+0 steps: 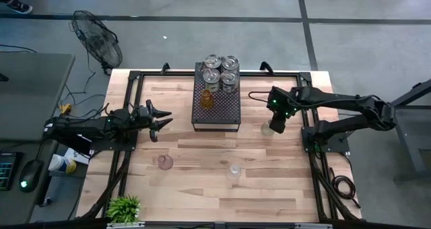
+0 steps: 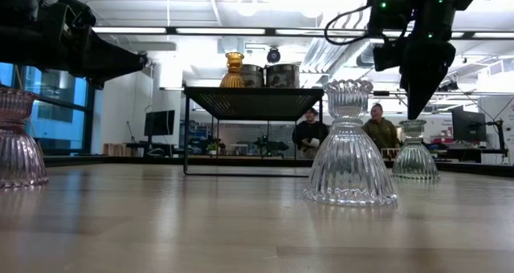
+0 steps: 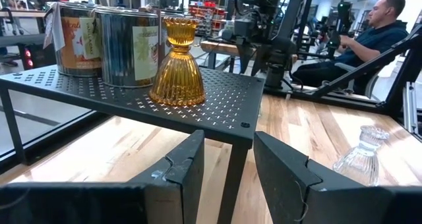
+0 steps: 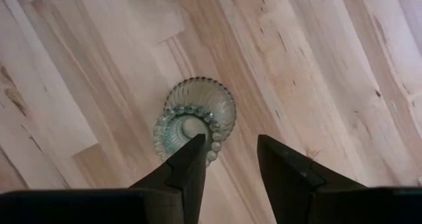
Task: Pick & Place candle stick holders
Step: Put the green candle holder on the black shelf
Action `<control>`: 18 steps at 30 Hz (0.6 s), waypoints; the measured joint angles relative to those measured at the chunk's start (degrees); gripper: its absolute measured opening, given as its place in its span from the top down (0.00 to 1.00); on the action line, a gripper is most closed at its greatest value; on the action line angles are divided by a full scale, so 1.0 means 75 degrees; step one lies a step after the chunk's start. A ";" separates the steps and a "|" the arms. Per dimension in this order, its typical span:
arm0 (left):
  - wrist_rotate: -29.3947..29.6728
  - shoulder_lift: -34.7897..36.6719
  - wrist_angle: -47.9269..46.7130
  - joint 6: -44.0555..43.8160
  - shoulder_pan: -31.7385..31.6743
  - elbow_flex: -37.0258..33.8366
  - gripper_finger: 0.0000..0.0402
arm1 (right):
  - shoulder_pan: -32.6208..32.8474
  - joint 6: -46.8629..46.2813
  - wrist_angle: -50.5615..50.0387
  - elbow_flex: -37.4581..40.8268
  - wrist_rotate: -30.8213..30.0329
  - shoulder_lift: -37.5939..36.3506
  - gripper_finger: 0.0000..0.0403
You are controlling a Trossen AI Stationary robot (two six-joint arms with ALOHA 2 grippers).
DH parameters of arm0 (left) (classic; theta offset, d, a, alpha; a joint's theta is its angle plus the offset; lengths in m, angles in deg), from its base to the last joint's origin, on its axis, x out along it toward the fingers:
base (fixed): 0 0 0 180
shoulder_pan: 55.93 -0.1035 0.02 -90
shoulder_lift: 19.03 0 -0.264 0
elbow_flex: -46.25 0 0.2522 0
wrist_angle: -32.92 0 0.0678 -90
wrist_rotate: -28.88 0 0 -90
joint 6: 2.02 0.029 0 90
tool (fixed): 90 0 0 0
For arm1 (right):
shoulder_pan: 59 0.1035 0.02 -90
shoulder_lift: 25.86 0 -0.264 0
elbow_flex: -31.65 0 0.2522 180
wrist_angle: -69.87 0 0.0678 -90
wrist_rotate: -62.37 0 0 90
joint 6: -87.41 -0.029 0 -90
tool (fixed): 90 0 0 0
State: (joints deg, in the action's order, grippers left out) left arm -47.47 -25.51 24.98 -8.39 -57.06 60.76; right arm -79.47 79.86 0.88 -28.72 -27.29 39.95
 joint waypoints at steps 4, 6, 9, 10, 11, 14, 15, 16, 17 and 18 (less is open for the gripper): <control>-0.0003 -0.0003 -0.0010 0.0006 0.0000 0.0000 0.68 | 0.0000 -0.0080 -0.0003 0.0000 0.0058 0.0287 0.68; -0.0006 -0.0003 -0.0044 0.0006 0.0002 0.0000 0.68 | 0.0000 -0.0081 0.0000 0.0000 0.0027 0.0397 0.68; -0.0006 -0.0003 -0.0130 0.0005 0.0001 0.0000 0.68 | -0.0003 -0.0080 0.0027 0.0000 0.0086 0.0526 0.68; -0.0009 -0.0003 -0.0178 0.0002 0.0000 0.0000 0.68 | -0.0003 -0.0081 0.0044 0.0000 0.0160 0.0580 0.68; -0.0009 -0.0003 -0.0206 -0.0008 0.0003 0.0000 0.68 | -0.0003 -0.0078 0.0078 0.0000 0.0206 0.0637 0.68; -0.0011 -0.0003 -0.0242 -0.0012 0.0003 0.0000 0.68 | -0.0002 -0.0021 0.0102 0.0000 0.0233 0.0815 0.68; -0.0012 -0.0003 -0.0242 -0.0012 0.0003 0.0000 0.68 | -0.0003 -0.0013 0.0104 0.0000 0.0233 0.0872 0.68; -0.0010 -0.0003 -0.0242 -0.0012 0.0003 0.0000 0.68 | -0.0003 0.0009 0.0103 0.0000 0.0233 0.0921 0.68; -0.0012 -0.0003 -0.0242 -0.0012 0.0002 0.0000 0.68 | -0.0008 0.0037 0.0102 0.0000 0.0233 0.0961 0.68; -0.0012 -0.0003 -0.0242 -0.0012 0.0002 0.0000 0.68 | -0.0015 0.0048 0.0099 0.0000 0.0233 0.0994 0.68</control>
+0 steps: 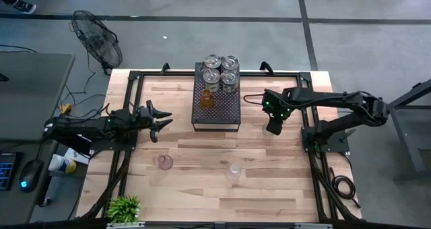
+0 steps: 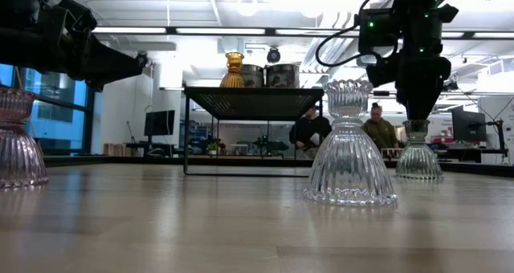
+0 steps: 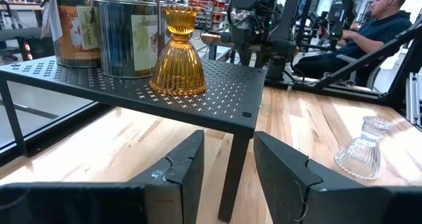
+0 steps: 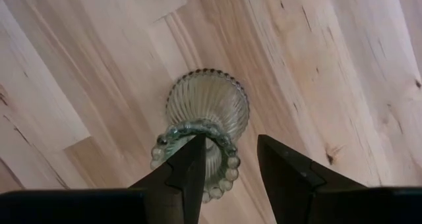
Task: Pick & Place candle stick holders
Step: Put the green candle holder on the black shelf
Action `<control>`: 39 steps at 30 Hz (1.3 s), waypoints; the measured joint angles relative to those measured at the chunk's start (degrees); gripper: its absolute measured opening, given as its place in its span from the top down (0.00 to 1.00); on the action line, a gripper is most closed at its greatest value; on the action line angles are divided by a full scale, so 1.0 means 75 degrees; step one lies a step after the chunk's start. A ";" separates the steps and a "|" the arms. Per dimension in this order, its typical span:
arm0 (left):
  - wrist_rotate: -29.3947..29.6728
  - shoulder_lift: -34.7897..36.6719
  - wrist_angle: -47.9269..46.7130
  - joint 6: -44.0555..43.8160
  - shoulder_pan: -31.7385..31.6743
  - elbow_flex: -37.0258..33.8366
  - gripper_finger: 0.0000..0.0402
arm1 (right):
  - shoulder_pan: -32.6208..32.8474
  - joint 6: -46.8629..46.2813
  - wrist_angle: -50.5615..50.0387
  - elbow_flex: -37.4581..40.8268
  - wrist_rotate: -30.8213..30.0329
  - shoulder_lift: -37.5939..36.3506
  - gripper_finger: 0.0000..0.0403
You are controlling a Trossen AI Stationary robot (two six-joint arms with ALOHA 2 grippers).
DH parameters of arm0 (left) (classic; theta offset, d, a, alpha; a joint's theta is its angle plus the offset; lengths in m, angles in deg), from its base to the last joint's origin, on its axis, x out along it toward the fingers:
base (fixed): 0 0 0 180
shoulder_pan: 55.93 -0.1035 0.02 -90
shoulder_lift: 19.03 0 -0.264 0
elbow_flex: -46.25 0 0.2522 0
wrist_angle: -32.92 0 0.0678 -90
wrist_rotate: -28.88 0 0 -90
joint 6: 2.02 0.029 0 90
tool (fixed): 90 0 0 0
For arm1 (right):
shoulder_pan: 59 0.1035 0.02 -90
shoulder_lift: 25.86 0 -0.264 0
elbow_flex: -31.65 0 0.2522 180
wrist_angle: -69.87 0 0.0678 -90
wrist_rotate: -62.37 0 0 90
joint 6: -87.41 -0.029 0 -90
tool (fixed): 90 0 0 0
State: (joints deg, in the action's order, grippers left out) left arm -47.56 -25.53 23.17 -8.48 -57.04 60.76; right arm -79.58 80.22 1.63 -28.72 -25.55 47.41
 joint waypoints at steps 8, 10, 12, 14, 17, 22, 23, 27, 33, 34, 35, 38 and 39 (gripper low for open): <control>-0.0006 0.0000 0.0000 -0.0003 -0.0001 0.0000 0.68 | -0.0002 0.0109 -0.0006 -0.0003 0.0093 0.0032 0.72; -0.0006 0.0000 0.0000 -0.0003 0.0001 0.0000 0.68 | -0.0002 0.0163 -0.0009 -0.0003 0.0187 0.0032 0.77; -0.0006 0.0000 0.0000 -0.0003 0.0001 0.0000 0.68 | -0.0002 0.0177 -0.0012 -0.0003 0.0213 0.0035 0.83; -0.0003 0.0000 -0.0003 -0.0003 -0.0002 0.0000 0.68 | -0.0002 0.0232 -0.0011 -0.0011 0.0293 0.0034 0.89; -0.0003 0.0000 -0.0046 -0.0003 0.0000 0.0000 0.68 | -0.0003 0.0350 -0.0017 -0.0034 0.0533 0.0021 0.94; -0.0003 0.0000 -0.0178 -0.0004 0.0001 0.0000 0.68 | -0.0002 0.0364 -0.0009 -0.0032 0.0648 0.0023 0.94; -0.0003 0.0000 -0.0184 -0.0004 0.0001 0.0000 0.68 | -0.0002 0.0364 -0.0005 -0.0026 0.0627 0.0024 0.92; -0.0003 0.0000 -0.0176 -0.0003 -0.0001 0.0000 0.68 | -0.0002 0.0456 -0.0006 -0.0015 0.0660 0.0032 0.93; -0.0003 0.0000 -0.0163 0.0006 0.0001 0.0000 0.68 | -0.0002 0.0704 -0.0087 -0.0076 0.0935 0.0042 0.95; -0.0003 0.0000 -0.0163 0.0009 -0.0002 0.0000 0.68 | -0.0001 0.0778 -0.0127 -0.0120 0.0925 0.0047 0.95; -0.0003 0.0000 -0.0163 0.0009 0.0001 0.0000 0.68 | 0.0004 0.0843 -0.0174 -0.0178 0.0880 0.0052 0.95; -0.0003 0.0000 -0.0161 0.0017 -0.0002 0.0000 0.68 | 0.0001 0.0980 -0.0376 -0.0412 0.0746 0.0052 0.95; -0.0003 0.0000 -0.0160 0.0017 0.0000 0.0000 0.68 | -0.0003 0.1019 -0.0447 -0.0493 0.0711 0.0052 0.95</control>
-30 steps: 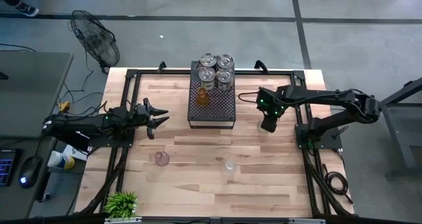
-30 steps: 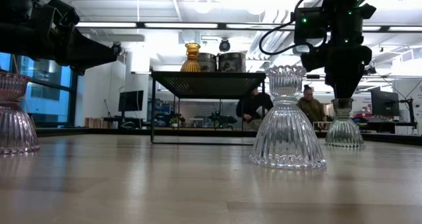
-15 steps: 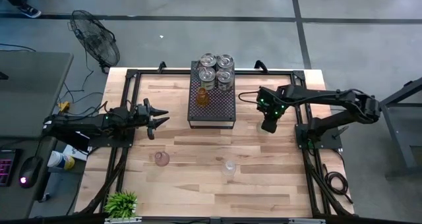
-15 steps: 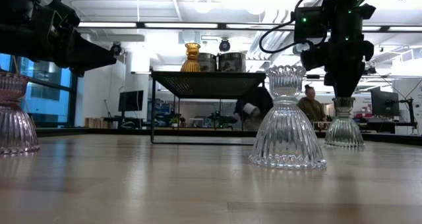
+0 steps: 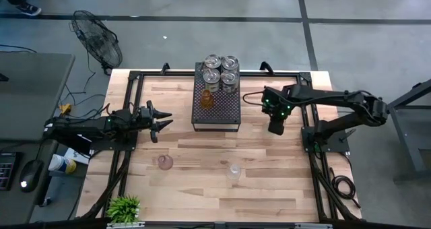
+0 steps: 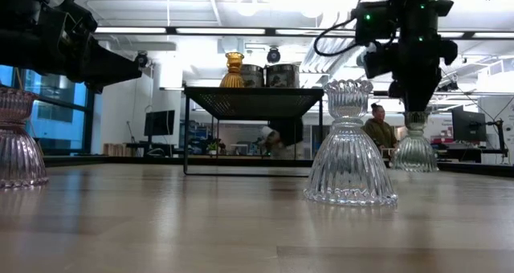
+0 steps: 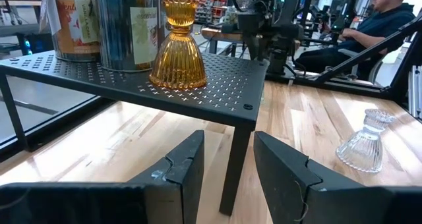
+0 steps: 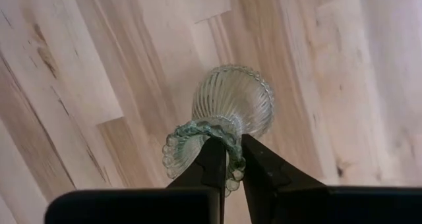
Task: Pick & Place candle stick holders
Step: Put the green candle holder on the black shelf
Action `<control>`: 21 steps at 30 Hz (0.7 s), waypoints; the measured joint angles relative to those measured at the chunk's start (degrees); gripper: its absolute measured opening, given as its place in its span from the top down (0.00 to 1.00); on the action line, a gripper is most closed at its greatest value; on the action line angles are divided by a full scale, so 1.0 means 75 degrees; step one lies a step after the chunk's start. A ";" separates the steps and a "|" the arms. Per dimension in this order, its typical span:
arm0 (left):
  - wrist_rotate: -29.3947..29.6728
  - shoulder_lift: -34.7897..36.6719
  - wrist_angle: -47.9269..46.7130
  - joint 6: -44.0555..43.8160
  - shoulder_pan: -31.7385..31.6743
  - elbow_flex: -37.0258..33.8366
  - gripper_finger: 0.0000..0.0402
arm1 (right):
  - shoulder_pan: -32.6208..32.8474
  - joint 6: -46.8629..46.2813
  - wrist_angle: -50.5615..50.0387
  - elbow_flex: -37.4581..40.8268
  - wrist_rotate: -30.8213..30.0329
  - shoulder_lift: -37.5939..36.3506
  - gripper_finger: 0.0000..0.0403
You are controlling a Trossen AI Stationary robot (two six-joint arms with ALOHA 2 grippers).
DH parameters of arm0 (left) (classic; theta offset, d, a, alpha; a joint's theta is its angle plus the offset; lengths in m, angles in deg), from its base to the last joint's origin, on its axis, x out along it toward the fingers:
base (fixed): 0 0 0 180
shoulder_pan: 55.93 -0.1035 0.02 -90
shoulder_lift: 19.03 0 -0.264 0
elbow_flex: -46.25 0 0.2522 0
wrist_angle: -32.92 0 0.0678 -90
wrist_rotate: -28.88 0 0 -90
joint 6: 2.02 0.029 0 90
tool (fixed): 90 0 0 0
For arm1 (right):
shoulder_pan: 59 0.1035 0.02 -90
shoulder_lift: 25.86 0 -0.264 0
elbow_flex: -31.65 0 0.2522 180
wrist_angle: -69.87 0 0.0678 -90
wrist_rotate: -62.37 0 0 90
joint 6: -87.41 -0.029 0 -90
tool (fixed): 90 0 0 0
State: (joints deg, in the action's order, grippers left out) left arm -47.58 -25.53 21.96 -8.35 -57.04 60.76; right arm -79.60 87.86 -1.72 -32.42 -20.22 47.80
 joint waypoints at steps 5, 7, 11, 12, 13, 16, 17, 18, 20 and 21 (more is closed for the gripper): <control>0.0000 0.0000 0.0000 0.0006 -0.0002 0.0000 0.68 | 0.0001 0.0196 -0.0506 -0.0448 0.0039 0.0000 0.95; 0.0000 0.0000 0.0000 0.0003 0.0001 0.0000 0.68 | 0.0001 0.0299 -0.0778 -0.0682 0.0054 0.0000 0.95; 0.0000 0.0000 0.0000 0.0003 0.0001 0.0000 0.68 | -0.0002 0.0499 -0.1251 -0.1301 0.0169 -0.0003 0.95; 0.0000 0.0000 0.0000 0.0003 0.0001 0.0000 0.68 | -0.0002 0.0542 -0.1361 -0.1476 0.0218 -0.0003 0.95; 0.0000 0.0000 0.0000 0.0003 -0.0002 0.0000 0.68 | -0.0003 0.0577 -0.1479 -0.1664 0.0267 -0.0003 0.95; 0.0000 0.0000 0.0001 0.0003 -0.0002 0.0000 0.68 | -0.0005 0.0674 -0.1914 -0.2300 0.0306 0.0000 0.95; 0.0000 0.0000 0.0002 0.0003 0.0000 0.0000 0.68 | -0.0002 0.0705 -0.2082 -0.2555 0.0314 0.0030 0.95; 0.0000 0.0000 0.0003 0.0003 0.0001 0.0000 0.68 | -0.0005 0.0746 -0.2220 -0.2810 0.0317 0.0057 0.95; 0.0000 0.0000 0.0000 0.0003 0.0001 0.0000 0.68 | -0.0005 0.0825 -0.2434 -0.3351 0.0328 0.0201 0.96; 0.0000 0.0003 0.0003 0.0003 -0.0002 0.0000 0.68 | -0.0005 0.0873 -0.2529 -0.3626 0.0335 0.0297 0.96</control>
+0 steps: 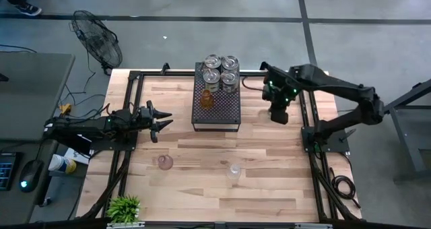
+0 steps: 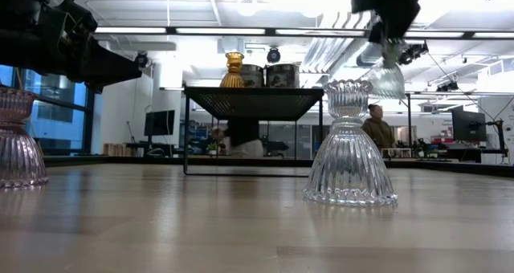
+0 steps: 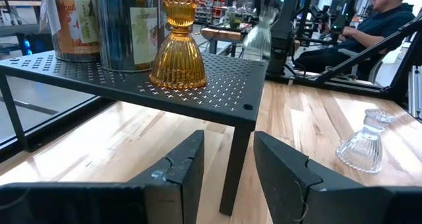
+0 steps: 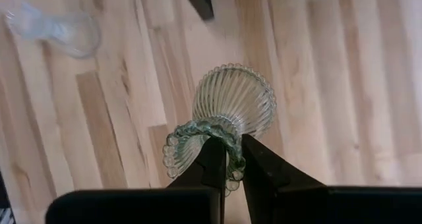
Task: Pick & Place candle stick holders
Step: Put the green candle holder on the black shelf
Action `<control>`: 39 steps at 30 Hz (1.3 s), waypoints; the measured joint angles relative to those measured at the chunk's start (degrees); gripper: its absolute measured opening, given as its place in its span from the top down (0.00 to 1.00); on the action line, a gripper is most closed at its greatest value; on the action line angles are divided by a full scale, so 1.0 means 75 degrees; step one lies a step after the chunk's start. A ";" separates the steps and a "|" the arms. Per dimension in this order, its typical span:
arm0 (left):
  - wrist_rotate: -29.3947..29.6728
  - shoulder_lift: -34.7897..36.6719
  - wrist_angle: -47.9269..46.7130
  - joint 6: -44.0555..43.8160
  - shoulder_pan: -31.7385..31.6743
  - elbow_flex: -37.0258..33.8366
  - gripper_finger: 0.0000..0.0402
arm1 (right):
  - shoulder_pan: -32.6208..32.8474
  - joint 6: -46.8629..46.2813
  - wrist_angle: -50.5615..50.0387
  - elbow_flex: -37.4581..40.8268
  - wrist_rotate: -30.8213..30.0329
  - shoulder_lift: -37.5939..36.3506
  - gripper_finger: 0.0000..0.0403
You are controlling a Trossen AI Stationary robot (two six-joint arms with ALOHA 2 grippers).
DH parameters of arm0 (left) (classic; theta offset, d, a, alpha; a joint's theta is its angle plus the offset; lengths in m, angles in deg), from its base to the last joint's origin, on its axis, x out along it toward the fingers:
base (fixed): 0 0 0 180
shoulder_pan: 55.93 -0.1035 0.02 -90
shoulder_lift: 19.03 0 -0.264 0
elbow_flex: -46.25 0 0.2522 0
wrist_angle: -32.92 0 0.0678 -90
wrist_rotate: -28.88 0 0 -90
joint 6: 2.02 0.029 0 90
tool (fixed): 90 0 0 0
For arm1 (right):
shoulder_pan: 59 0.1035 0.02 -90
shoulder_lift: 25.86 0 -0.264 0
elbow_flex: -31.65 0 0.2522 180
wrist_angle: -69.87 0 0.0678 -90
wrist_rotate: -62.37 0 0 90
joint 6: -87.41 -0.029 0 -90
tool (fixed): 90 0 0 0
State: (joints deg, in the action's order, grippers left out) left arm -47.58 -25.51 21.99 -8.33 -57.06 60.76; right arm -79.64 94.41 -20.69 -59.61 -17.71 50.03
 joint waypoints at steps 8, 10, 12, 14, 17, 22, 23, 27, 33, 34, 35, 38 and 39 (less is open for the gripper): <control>0.0000 -0.0003 0.0000 0.0000 0.0003 0.0000 0.68 | 0.0000 0.0645 -0.1081 -0.2440 -0.0011 0.1365 0.96; 0.0000 -0.0003 0.0000 0.0000 0.0003 0.0000 0.68 | 0.0000 0.0789 -0.1141 -0.2927 -0.0013 0.1721 0.96; 0.0001 -0.0003 0.0000 0.0000 0.0001 0.0000 0.68 | 0.0000 0.0905 -0.1158 -0.3349 -0.0036 0.2040 0.96; 0.0000 -0.0003 0.0000 0.0000 0.0003 0.0000 0.68 | 0.0000 0.0997 -0.1198 -0.3692 -0.0043 0.2347 0.96; 0.0000 -0.0003 0.0000 0.0000 0.0000 0.0000 0.68 | 0.0000 0.1138 -0.1200 -0.4095 -0.0045 0.2779 0.96; 0.0000 -0.0001 0.0000 0.0000 0.0001 0.0000 0.68 | 0.0000 0.1304 -0.1137 -0.4621 -0.0040 0.3435 0.96; 0.0000 -0.0003 0.0000 0.0000 0.0002 0.0000 0.68 | 0.0000 0.1309 -0.1120 -0.4704 -0.0032 0.3550 0.96; 0.0001 -0.0003 0.0000 0.0000 0.0000 0.0000 0.68 | -0.0003 0.1362 -0.1060 -0.5038 -0.0010 0.3944 0.96; 0.0001 -0.0002 0.0001 0.0000 0.0002 0.0000 0.68 | -0.0055 0.1424 -0.0922 -0.5520 0.0084 0.4329 0.96; 0.0001 -0.0001 0.0000 0.0000 0.0003 0.0000 0.68 | -0.0076 0.1424 -0.0900 -0.5586 0.0141 0.4381 0.96; 0.0001 -0.0001 0.0000 0.0000 0.0001 0.0000 0.68 | -0.0097 0.1426 -0.0865 -0.5624 0.0176 0.4405 0.96; 0.0003 -0.0002 0.0000 0.0000 0.0001 0.0000 0.68 | -0.0157 0.1423 -0.0741 -0.5698 0.0335 0.4474 0.96; 0.0003 -0.0003 0.0000 0.0000 0.0001 0.0000 0.68 | -0.0179 0.1424 -0.0719 -0.5702 0.0391 0.4482 0.96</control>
State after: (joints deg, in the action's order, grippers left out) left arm -47.56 -25.53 21.99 -8.33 -57.05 60.76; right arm -80.99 105.09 -26.08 -102.38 -14.77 83.65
